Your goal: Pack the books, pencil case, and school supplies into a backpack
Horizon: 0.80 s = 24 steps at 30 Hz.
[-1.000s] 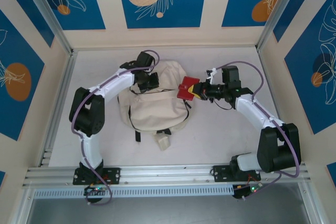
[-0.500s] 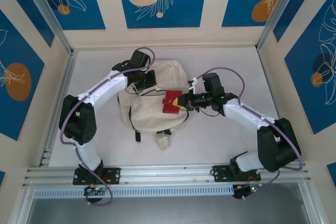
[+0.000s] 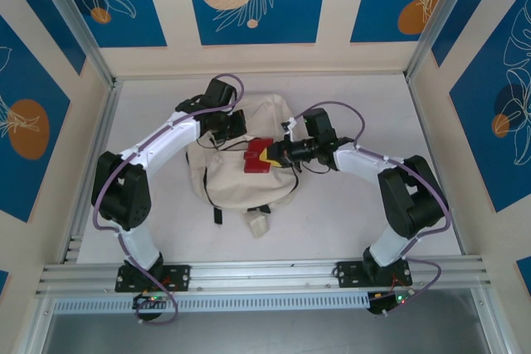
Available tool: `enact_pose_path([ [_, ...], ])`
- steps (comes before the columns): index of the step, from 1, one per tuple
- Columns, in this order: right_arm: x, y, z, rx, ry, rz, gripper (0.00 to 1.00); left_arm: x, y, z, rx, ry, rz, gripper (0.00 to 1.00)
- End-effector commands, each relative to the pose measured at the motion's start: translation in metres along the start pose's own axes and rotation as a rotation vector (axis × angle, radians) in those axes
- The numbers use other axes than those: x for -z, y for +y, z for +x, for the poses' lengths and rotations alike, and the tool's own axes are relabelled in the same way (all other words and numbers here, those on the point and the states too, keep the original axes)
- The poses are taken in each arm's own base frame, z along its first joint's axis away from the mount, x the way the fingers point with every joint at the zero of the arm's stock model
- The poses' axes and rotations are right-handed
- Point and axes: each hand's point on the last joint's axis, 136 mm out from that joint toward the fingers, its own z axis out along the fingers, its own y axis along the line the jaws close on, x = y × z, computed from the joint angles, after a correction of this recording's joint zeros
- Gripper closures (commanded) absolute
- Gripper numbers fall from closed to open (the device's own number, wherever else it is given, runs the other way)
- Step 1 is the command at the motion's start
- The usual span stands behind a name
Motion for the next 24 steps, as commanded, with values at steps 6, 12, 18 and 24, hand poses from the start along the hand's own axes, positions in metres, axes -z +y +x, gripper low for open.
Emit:
enact_pose_path([
  [6,-0.017,-0.03,-0.001,-0.126,0.045,-0.013,0.95,0.02,-0.015,-0.004,-0.022,-0.029,0.071,1.0],
  [12,-0.02,-0.037,-0.019,-0.139,-0.006,0.003,0.95,0.021,-0.019,-0.004,-0.026,-0.023,0.09,1.0],
  [18,-0.017,-0.027,-0.054,-0.112,-0.169,-0.014,0.95,0.015,-0.022,-0.002,-0.022,-0.02,0.118,1.0],
  [24,-0.017,-0.021,-0.079,-0.134,-0.325,-0.013,0.95,0.01,-0.015,0.002,-0.023,-0.012,0.099,1.0],
])
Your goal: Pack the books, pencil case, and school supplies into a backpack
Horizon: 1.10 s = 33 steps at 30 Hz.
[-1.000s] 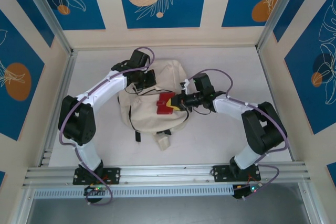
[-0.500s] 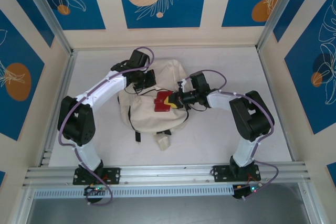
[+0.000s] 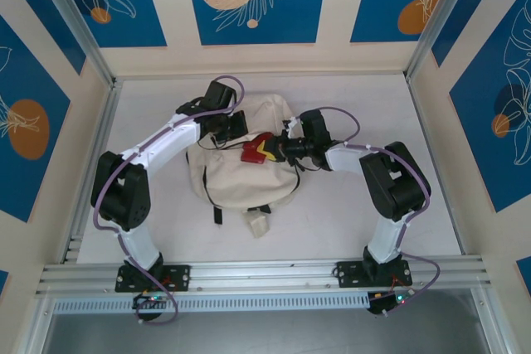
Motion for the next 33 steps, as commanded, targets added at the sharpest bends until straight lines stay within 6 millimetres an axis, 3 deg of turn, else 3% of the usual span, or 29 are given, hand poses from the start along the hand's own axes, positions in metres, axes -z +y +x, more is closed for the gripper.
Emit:
enact_pose_path([
  [1,-0.005,0.008,-0.032,0.003,-0.187,0.001,0.95,0.016,-0.013,0.0,-0.019,-0.005,0.064,1.0],
  [7,-0.006,0.006,-0.055,-0.025,-0.381,0.022,0.93,0.011,-0.013,0.002,-0.01,0.001,0.076,1.0],
  [12,-0.014,0.005,-0.059,-0.044,-0.434,0.07,0.85,0.012,-0.011,0.002,-0.004,-0.008,0.067,1.0],
  [15,-0.017,0.003,-0.046,-0.069,-0.38,0.078,0.73,0.015,-0.01,0.0,-0.005,-0.019,0.061,1.0],
  [22,0.003,-0.012,-0.005,-0.142,-0.29,0.2,0.56,0.016,-0.008,-0.001,-0.007,-0.029,0.052,1.0],
  [28,0.011,-0.033,0.018,-0.171,-0.274,0.319,0.55,0.015,-0.009,-0.002,-0.008,-0.033,0.051,1.0],
  [33,-0.004,-0.031,0.028,-0.144,-0.208,0.298,0.6,0.013,-0.006,-0.001,-0.006,-0.026,0.045,1.0],
])
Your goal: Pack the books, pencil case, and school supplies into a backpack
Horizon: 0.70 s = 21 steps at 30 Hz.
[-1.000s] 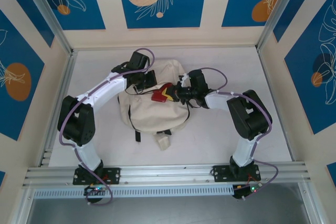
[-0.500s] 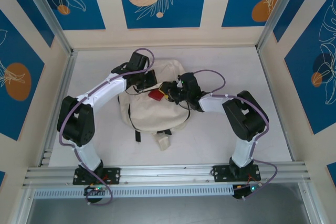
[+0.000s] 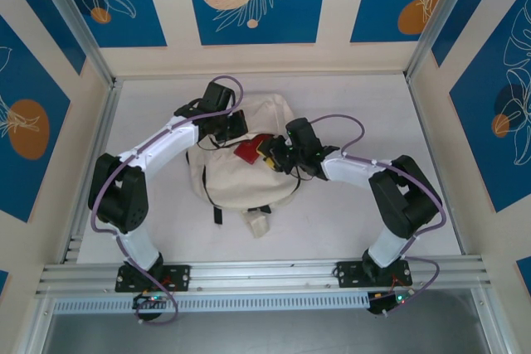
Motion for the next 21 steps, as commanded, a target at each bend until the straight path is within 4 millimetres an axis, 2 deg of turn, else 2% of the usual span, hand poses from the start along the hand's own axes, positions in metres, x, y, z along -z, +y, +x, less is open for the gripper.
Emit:
enact_pose_path([
  [1,-0.009,-0.013,0.014,0.021,0.057,0.042,0.63,0.009,-0.004,0.003,-0.002,0.006,0.019,1.0],
  [7,-0.021,0.002,0.013,0.033,0.088,-0.015,0.79,0.008,-0.001,0.004,-0.005,0.012,0.01,1.0],
  [10,-0.023,0.013,0.01,0.037,0.084,-0.061,0.84,0.007,-0.001,0.005,-0.006,0.015,0.009,1.0],
  [16,-0.023,0.043,0.005,0.062,0.081,-0.184,0.85,0.006,0.0,0.006,-0.009,0.019,0.007,1.0],
  [21,-0.026,0.047,-0.009,0.071,0.036,-0.21,0.85,0.006,0.002,0.006,-0.01,0.021,0.001,1.0],
])
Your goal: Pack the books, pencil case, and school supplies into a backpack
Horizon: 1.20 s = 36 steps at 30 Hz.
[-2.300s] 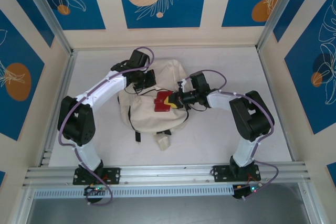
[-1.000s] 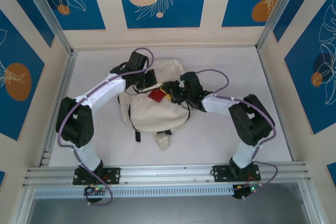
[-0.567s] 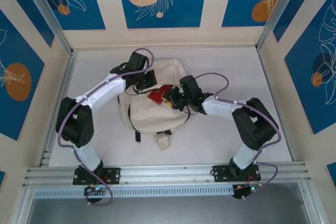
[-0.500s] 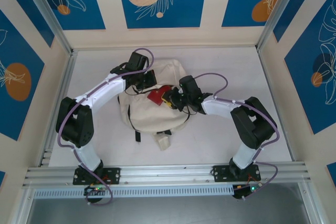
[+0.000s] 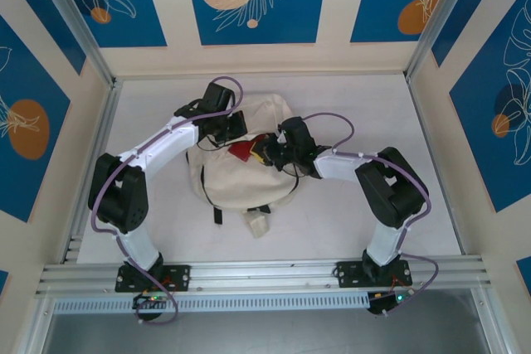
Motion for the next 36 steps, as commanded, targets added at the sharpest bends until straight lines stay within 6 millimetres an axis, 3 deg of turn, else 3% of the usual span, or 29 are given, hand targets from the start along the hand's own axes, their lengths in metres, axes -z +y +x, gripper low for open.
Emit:
enact_pose_path([
  [1,-0.005,0.024,-0.015,0.041,-0.039,-0.089,0.85,0.008,0.0,0.004,-0.011,0.016,0.01,1.0],
  [6,-0.001,0.014,-0.017,0.08,-0.057,-0.044,0.84,0.007,0.006,0.003,-0.007,0.016,-0.001,1.0],
  [10,0.016,0.001,-0.007,0.117,-0.073,0.062,0.76,0.008,0.011,0.002,-0.002,0.013,-0.009,1.0],
  [15,0.028,-0.009,0.015,0.181,-0.057,0.128,0.77,0.006,0.014,0.001,0.002,0.018,-0.009,1.0],
  [20,0.015,-0.018,0.042,0.181,0.025,0.144,0.83,0.006,0.014,-0.001,0.006,0.016,-0.006,1.0],
  [24,0.0,-0.017,0.05,0.184,0.076,0.134,0.86,0.007,0.013,-0.001,0.006,0.019,-0.002,1.0],
  [29,-0.013,-0.016,0.042,0.194,0.071,0.136,0.86,0.01,0.013,-0.002,0.006,0.015,-0.005,1.0],
  [36,-0.011,-0.001,0.001,0.244,-0.057,0.119,0.87,0.013,0.011,-0.002,0.002,0.016,0.0,1.0],
])
